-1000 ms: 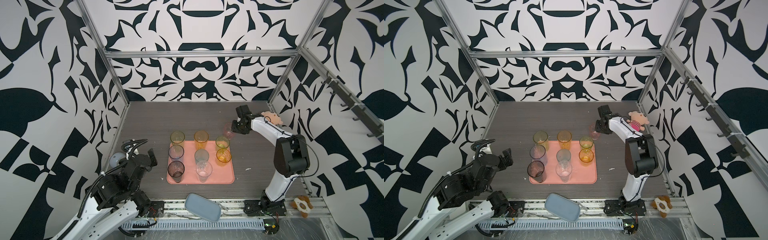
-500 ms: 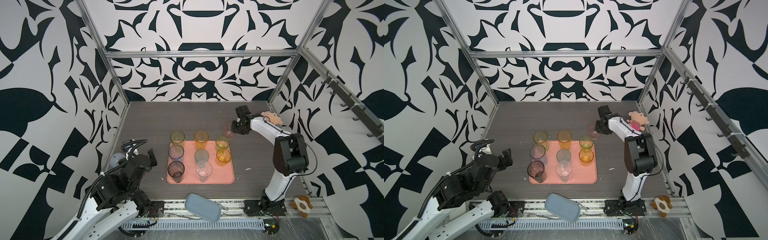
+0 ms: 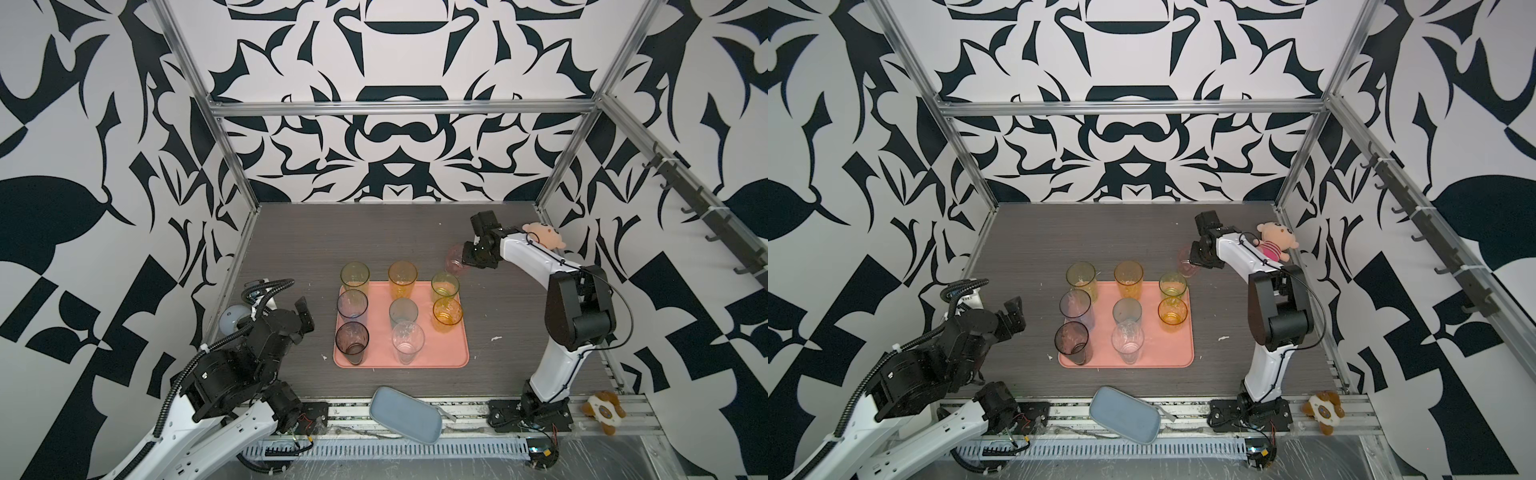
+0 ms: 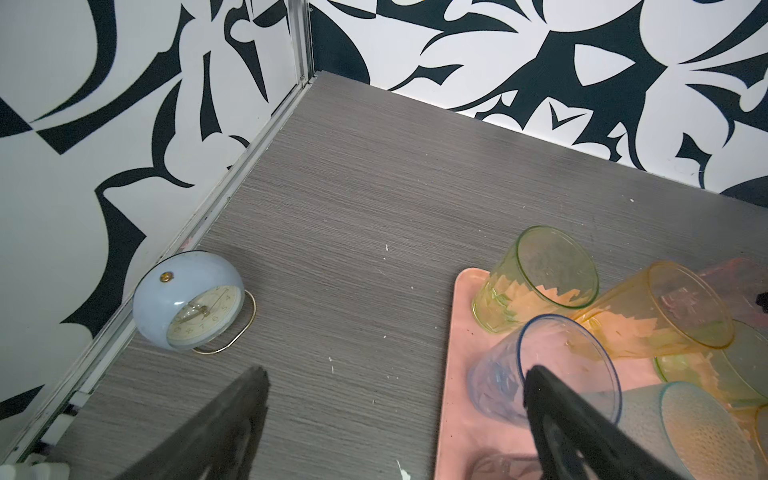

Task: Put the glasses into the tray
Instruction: 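Lift the pink glass with the right gripper and carry it to the tray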

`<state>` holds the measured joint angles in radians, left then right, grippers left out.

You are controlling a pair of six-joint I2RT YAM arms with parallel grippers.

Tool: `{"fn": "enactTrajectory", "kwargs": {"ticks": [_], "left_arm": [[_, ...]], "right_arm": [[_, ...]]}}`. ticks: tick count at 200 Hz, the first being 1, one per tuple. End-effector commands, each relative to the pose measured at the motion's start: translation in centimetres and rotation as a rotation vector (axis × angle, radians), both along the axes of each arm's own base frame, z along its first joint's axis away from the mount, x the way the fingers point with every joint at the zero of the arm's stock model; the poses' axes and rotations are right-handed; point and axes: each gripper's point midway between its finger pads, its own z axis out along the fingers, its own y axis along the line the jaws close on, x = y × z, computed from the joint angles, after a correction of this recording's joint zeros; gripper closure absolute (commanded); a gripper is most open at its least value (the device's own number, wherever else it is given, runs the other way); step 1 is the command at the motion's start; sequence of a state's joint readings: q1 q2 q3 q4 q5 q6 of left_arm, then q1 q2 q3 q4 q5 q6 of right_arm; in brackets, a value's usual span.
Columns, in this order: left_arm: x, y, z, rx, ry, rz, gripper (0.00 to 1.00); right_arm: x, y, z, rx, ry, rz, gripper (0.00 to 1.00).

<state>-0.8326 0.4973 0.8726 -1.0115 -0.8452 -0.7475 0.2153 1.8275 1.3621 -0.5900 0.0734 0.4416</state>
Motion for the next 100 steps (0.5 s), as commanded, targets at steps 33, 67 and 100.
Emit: {"fn": "enactTrajectory", "kwargs": {"ticks": [33, 67, 100], "left_arm": [[-0.3, 0.5, -0.1, -0.003, -0.009, 0.01, 0.0], [-0.4, 0.5, -0.1, -0.008, -0.011, 0.007, 0.01], [-0.5, 0.6, 0.0, -0.018, -0.018, 0.008, 0.01]], "right_arm": [[-0.8, -2.4, 6.3, -0.095, -0.087, -0.027, 1.0], [-3.4, -4.3, 9.1, -0.173, -0.104, -0.055, 1.0], [-6.9, -5.2, 11.1, -0.181, -0.116, -0.053, 1.0]]}}
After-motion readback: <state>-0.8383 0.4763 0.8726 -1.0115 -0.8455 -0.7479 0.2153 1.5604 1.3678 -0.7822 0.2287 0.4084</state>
